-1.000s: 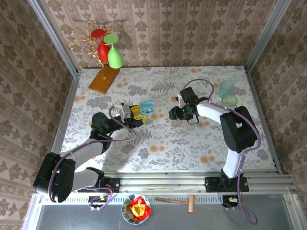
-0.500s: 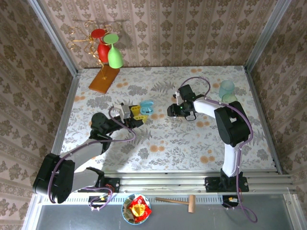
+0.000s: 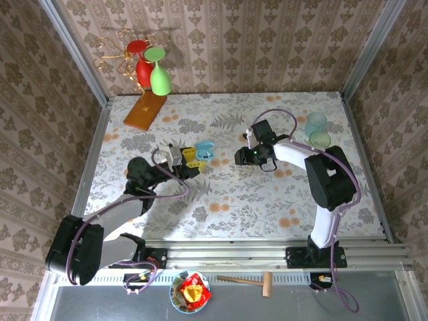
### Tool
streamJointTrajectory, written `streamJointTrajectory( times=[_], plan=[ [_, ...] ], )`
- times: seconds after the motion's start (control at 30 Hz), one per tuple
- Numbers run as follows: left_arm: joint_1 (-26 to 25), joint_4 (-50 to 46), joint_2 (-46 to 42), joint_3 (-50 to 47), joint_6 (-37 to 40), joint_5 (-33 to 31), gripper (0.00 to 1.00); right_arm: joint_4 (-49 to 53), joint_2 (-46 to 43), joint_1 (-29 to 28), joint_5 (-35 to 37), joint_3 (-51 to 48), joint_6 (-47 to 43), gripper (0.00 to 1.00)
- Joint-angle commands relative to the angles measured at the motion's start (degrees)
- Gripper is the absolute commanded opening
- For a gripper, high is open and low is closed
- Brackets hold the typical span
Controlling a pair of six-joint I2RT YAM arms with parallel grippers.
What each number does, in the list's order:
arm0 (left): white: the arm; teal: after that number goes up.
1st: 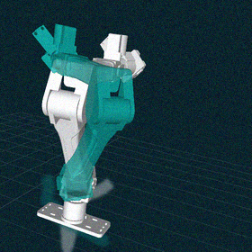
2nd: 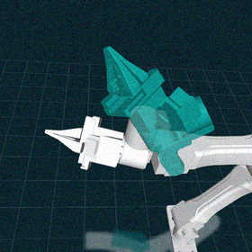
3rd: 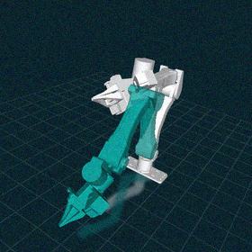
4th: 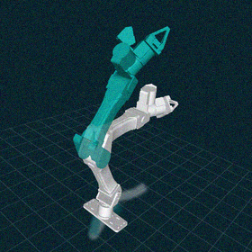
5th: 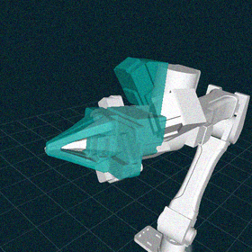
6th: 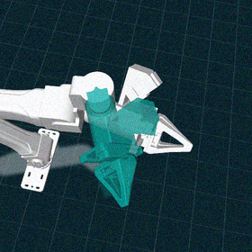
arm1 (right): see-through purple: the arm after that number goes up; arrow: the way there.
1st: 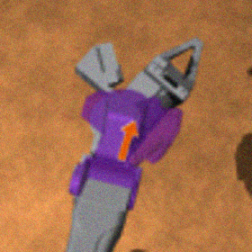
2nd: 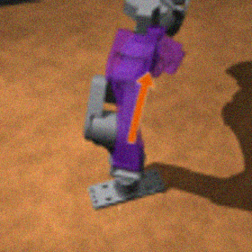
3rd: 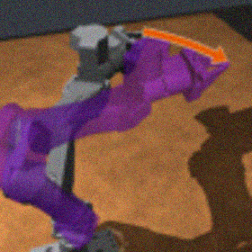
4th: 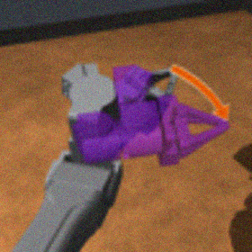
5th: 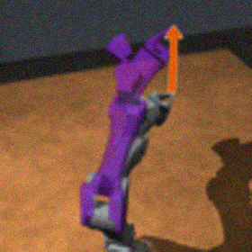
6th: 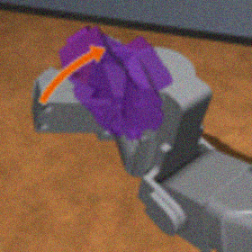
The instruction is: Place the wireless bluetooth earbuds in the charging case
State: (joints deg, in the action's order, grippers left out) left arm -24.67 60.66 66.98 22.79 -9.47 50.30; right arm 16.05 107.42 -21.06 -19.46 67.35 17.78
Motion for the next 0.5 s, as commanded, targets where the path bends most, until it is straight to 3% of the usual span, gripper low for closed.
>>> streamJointTrajectory(
  times=[0.0, 0.2, 0.47],
  plan=[
    [-0.03, 0.66, -1.06, -0.15, 0.20, 0.46, 0.34, 1.94, 0.52, -0.05, 2.35, 2.73, -2.01, 0.49],
    [-0.03, 0.34, -1.42, -0.37, 0.31, 0.32, 0.34, 3.18, 4.44, 0.64, 3.26, 8.09, -4.43, 0.51],
    [0.14, -0.09, -1.59, -0.37, 0.75, 0.23, 0.34, 5.81, 9.42, 2.03, -1.48, 11.82, -7.06, 0.50]
  ],
)
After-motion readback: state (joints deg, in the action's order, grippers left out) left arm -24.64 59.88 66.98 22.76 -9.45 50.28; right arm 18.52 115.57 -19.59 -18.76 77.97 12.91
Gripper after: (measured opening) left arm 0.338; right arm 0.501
